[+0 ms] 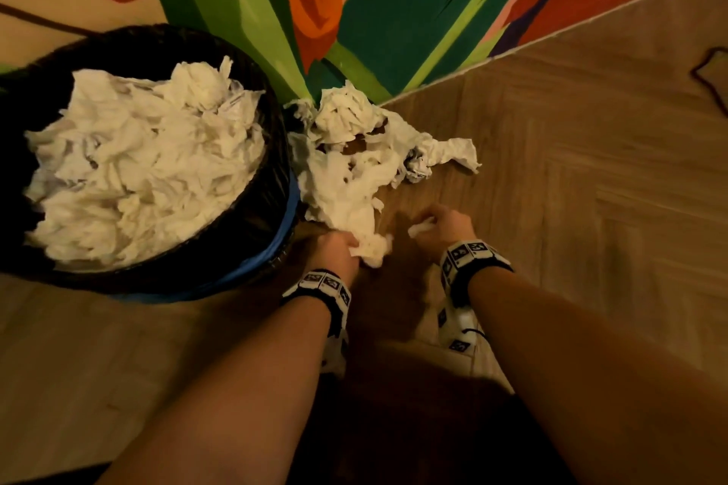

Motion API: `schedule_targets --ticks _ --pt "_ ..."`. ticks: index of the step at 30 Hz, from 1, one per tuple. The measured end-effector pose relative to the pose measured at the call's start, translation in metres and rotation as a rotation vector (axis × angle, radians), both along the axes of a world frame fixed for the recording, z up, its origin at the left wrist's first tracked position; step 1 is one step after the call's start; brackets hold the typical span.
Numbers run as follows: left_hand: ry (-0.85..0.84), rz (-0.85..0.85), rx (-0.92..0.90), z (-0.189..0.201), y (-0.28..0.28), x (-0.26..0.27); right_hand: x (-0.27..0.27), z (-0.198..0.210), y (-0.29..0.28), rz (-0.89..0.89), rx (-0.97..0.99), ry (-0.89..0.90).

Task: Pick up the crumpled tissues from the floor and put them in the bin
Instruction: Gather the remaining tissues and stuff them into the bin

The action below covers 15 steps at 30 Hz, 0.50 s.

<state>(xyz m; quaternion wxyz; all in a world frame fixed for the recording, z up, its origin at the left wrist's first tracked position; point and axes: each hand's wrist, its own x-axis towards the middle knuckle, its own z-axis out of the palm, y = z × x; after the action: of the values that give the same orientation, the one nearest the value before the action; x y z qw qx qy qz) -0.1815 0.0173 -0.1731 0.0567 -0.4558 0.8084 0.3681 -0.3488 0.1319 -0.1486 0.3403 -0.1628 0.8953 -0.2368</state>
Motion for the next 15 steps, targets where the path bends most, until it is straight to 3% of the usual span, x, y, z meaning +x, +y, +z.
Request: schedule_targets --ticks 4,6,10,15 --pt "-0.062 -0.163 -0.068 0.011 0.012 0.019 0.007 0.017 0.007 0.079 0.012 0.092" --pt "-0.03 -0.156 -0.072 0.023 0.015 0.026 0.009 0.03 0.007 0.104 0.008 0.14" --pt "0.058 -0.075 -0.033 0.061 0.008 0.027 0.005 0.068 0.0 0.197 -0.029 0.29" --pt "0.308 -0.081 -0.106 0.124 0.0 0.026 -0.012 0.138 -0.02 0.291 0.003 0.478"
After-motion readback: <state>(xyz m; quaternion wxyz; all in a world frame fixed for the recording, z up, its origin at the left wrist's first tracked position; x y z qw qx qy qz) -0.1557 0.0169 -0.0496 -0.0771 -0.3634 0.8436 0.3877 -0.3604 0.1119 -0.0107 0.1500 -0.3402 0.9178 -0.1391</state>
